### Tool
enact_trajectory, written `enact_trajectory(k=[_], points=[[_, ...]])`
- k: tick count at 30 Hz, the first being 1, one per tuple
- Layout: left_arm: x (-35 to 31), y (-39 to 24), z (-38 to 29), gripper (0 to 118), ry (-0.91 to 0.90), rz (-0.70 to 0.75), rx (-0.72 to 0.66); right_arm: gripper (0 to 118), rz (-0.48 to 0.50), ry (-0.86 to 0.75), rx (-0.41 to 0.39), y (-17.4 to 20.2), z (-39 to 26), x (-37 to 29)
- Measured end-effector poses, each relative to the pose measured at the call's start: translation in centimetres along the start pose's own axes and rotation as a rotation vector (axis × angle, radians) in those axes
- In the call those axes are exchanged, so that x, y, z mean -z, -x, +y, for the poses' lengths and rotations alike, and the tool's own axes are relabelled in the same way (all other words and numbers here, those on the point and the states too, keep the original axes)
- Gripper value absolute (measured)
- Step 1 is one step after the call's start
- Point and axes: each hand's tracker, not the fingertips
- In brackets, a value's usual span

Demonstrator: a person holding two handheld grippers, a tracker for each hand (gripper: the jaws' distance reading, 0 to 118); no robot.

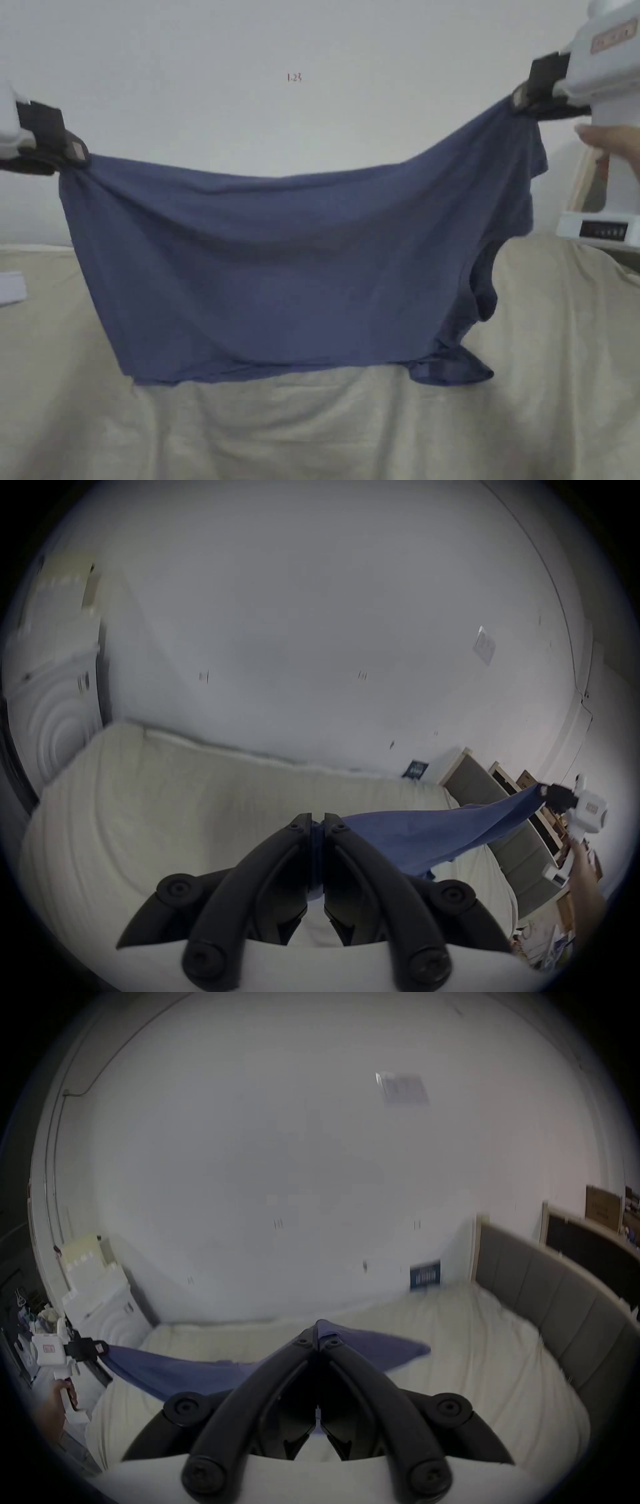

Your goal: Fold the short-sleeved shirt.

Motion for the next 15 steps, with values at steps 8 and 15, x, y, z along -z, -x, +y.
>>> enact_trajectory(k=[8,15], points=[[0.9,3.5,-15.5,7,0.263,-0.038,-0.012,0,0.011,0.305,0.008,-5.1,-18.9,-3.0],[-8.4,4.0,-22.5,7,0.293,-0.087,-0.03,0,0.063,0.324,0.015,-6.2,-24.1,-15.3]])
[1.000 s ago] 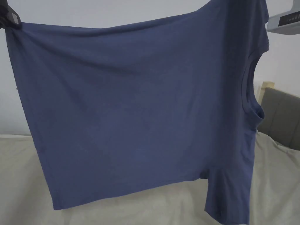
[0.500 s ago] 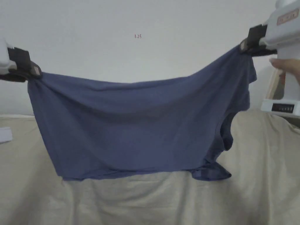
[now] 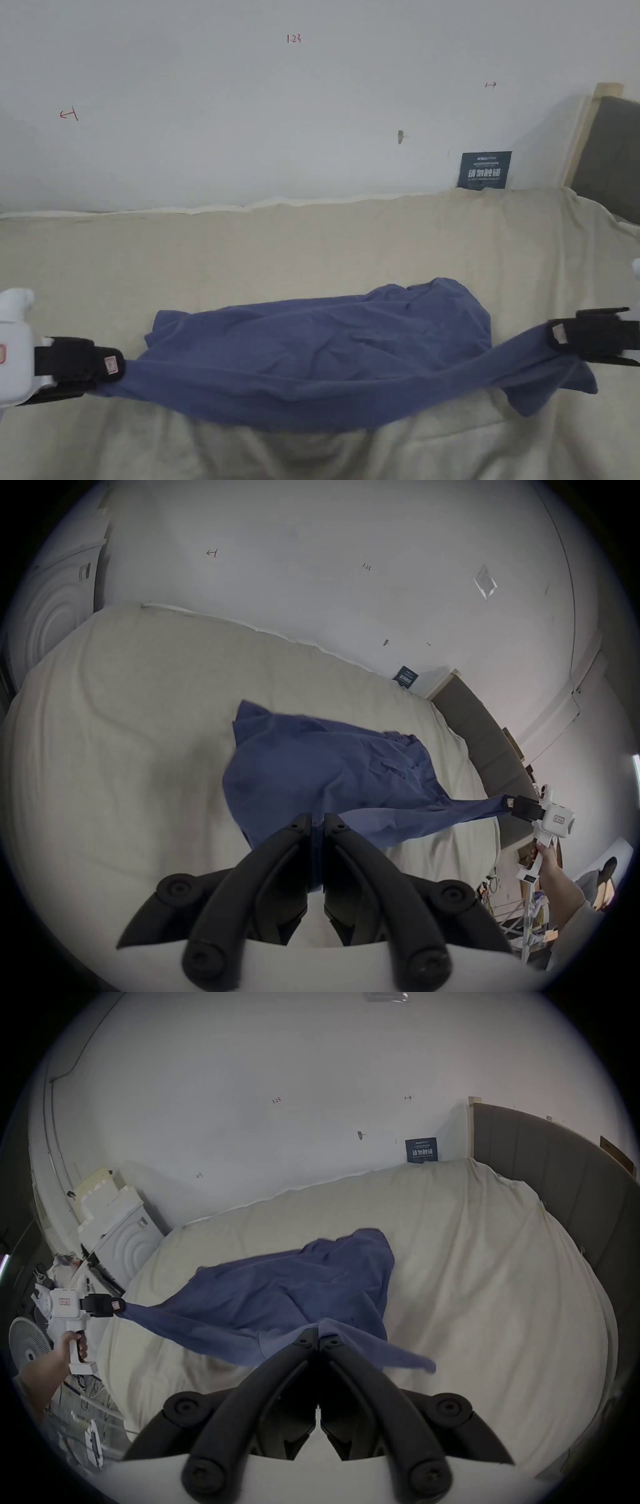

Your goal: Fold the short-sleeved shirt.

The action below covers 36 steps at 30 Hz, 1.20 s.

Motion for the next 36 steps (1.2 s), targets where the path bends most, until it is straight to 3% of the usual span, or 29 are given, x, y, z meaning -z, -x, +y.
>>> enact_trajectory(k=[10,19,23,24,25,26,27,28,29,30,31,36], points=[[-9.5,-1.6,-9.1,7,0.04,-0.017,0.04,0,0.006,0.088,0.014,-2.3,-8.8,-11.5],[-5.3,1.5,-20.3,7,0.272,0.018,-0.04,1,-0.093,0.352,-0.008,-5.7,-19.7,-8.0],[-4.0,3.5,-21.9,7,0.324,0.031,-0.107,1,-0.103,0.378,0.035,-6.6,-21.5,-6.3],[-4.0,3.7,-22.0,7,0.318,0.036,-0.116,5,-0.107,0.379,0.04,-6.7,-21.7,-6.0],[-4.0,3.8,-22.0,9,0.314,0.037,-0.129,20,-0.111,0.38,0.043,-6.8,-21.7,-5.8],[-4.0,3.9,-22.0,22,0.31,0.028,-0.136,47,-0.107,0.385,0.058,-7.1,-21.7,-5.7],[-4.2,3.8,-22.1,22,0.313,0.015,-0.144,47,-0.103,0.403,0.076,-7.2,-21.7,-5.6],[-4.3,3.7,-22.1,32,0.316,0.02,-0.147,58,-0.104,0.42,0.078,-7.2,-21.8,-5.5],[-4.1,3.7,-22.2,52,0.348,0.019,-0.162,78,-0.11,0.447,0.066,-7.1,-22.0,-5.4],[-3.9,3.7,-22.4,91,0.389,0.02,-0.174,97,-0.127,0.439,0.041,-6.8,-22.2,-5.7],[-4.1,3.4,-22.9,105,0.39,0.02,-0.168,97,-0.14,0.431,0.017,-6.6,-22.3,-6.0],[-4.9,2.8,-23.5,107,0.392,0.058,-0.181,97,-0.186,0.45,-0.003,-6.1,-22.9,-6.8]])
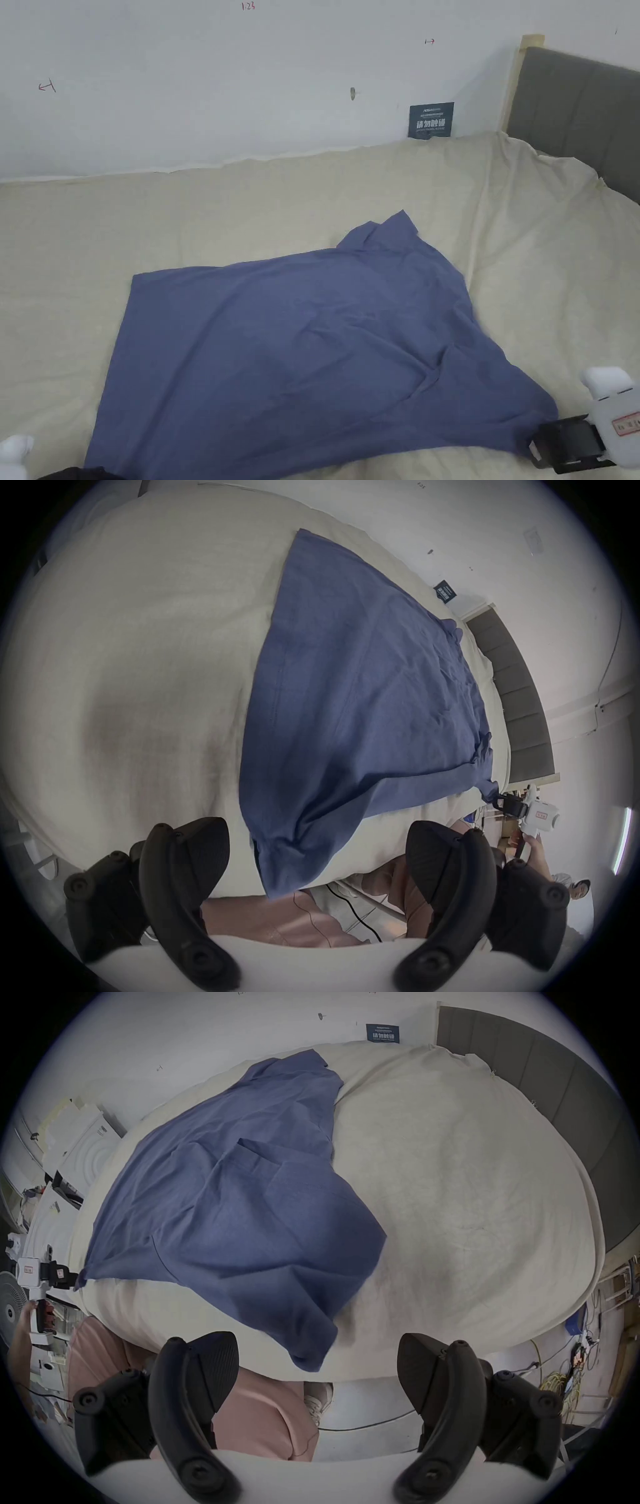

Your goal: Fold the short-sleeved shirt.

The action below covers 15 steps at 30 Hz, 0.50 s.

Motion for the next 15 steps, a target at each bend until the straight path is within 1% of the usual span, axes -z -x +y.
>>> enact_trajectory(k=[2,4,6,8,9,10,11,12,13,14,15], points=[[-0.8,-0.3,-0.2,107,-0.019,0.013,-0.005,97,-0.012,-0.001,0.002,-0.1,-0.2,-0.5],[-1.9,-1.1,-0.5,107,-0.055,0.047,0.009,97,0.004,-0.026,-0.002,0.0,-0.2,-1.7],[-3.5,-2.1,-0.9,107,-0.099,0.063,0.035,97,0.028,-0.076,-0.01,0.8,-0.1,-3.5],[-5.2,-3.0,-1.2,106,-0.152,0.021,0.042,96,0.064,-0.157,0.004,1.9,-0.1,-5.6],[-6.0,-3.4,-1.5,105,-0.18,0.004,0.027,88,0.101,-0.182,0.027,2.4,-0.1,-6.4],[-6.8,-3.7,-2.0,101,-0.229,-0.018,0.008,73,0.165,-0.204,0.066,3.1,-0.1,-7.1],[-7.5,-4.0,-2.4,90,-0.283,-0.041,0.001,49,0.231,-0.249,0.09,3.7,-0.1,-7.8],[-8.1,-4.2,-2.8,54,-0.324,-0.045,0.006,7,0.267,-0.306,0.111,4.3,-0.3,-8.3],[-8.7,-4.5,-3.4,4,-0.369,-0.047,0.018,0,0.275,-0.368,0.121,5.1,-0.5,-8.5],[-9.1,-4.9,-3.9,0,-0.408,-0.031,0.038,0,0.25,-0.417,0.116,6.1,-0.7,-8.8],[-9.3,-5.1,-4.2,0,-0.437,0.015,0.052,0,0.229,-0.461,0.116,6.8,-1.1,-9.0]])
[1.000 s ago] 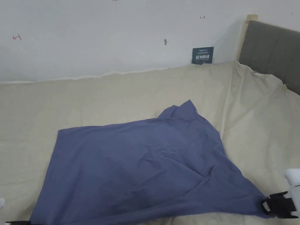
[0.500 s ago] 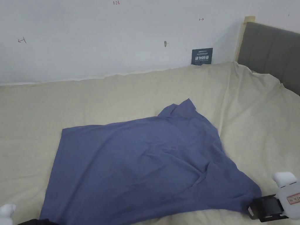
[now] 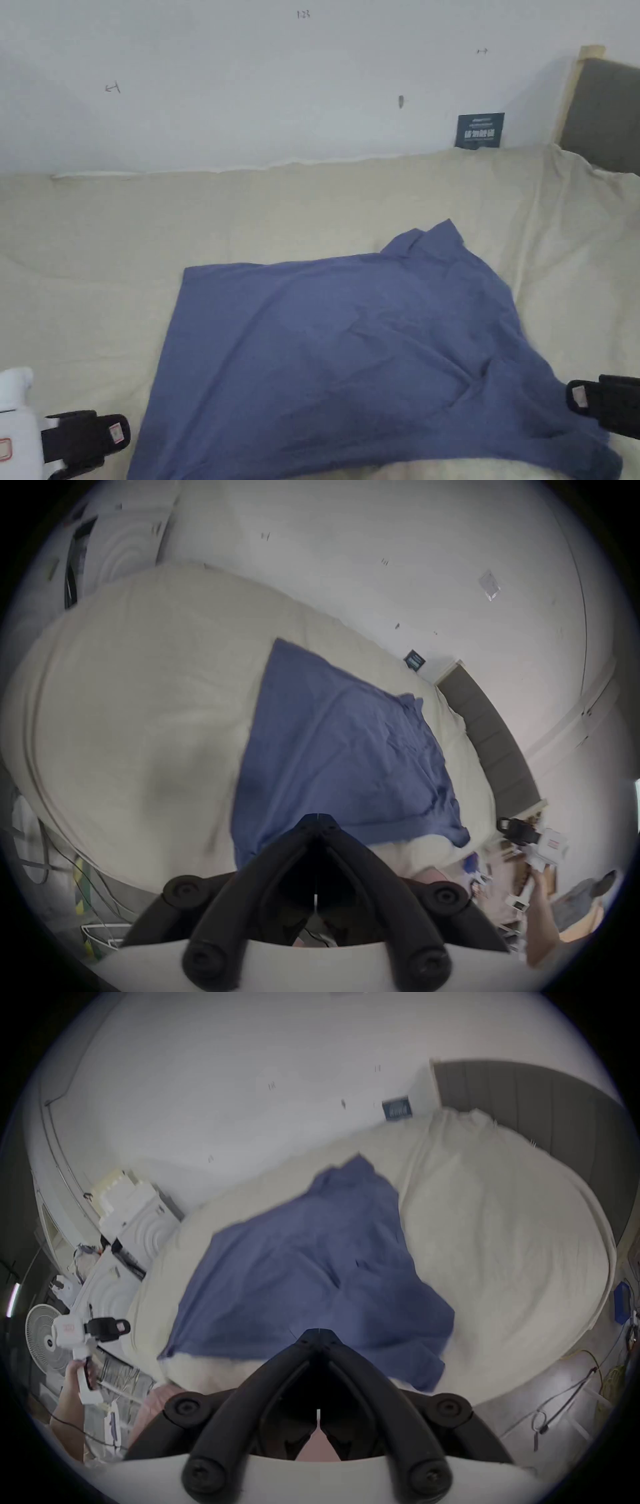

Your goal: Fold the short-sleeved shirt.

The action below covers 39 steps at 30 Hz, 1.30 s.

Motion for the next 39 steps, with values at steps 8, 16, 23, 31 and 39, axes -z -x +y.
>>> enact_trajectory(k=[8,16,23,31,39], points=[[-1.5,0.1,-2.9,0,-0.01,0.133,0.05,0,0.115,-0.089,0.054,3.5,-2.0,1.0],[5.6,2.6,-2.6,69,0.241,0.187,0.092,0,0.135,-0.001,0.046,3.5,-2.6,2.8],[10.4,2.7,-2.2,79,0.325,0.277,0.105,0,0.188,0.037,0.09,3.9,-3.0,3.2],[13.1,0.9,-2.6,7,0.329,0.366,0.233,0,0.21,0.097,0.084,3.7,-4.0,4.4],[12.2,0.3,-2.7,5,0.305,0.37,0.27,0,0.158,0.038,0.099,2.0,-3.9,4.2]])
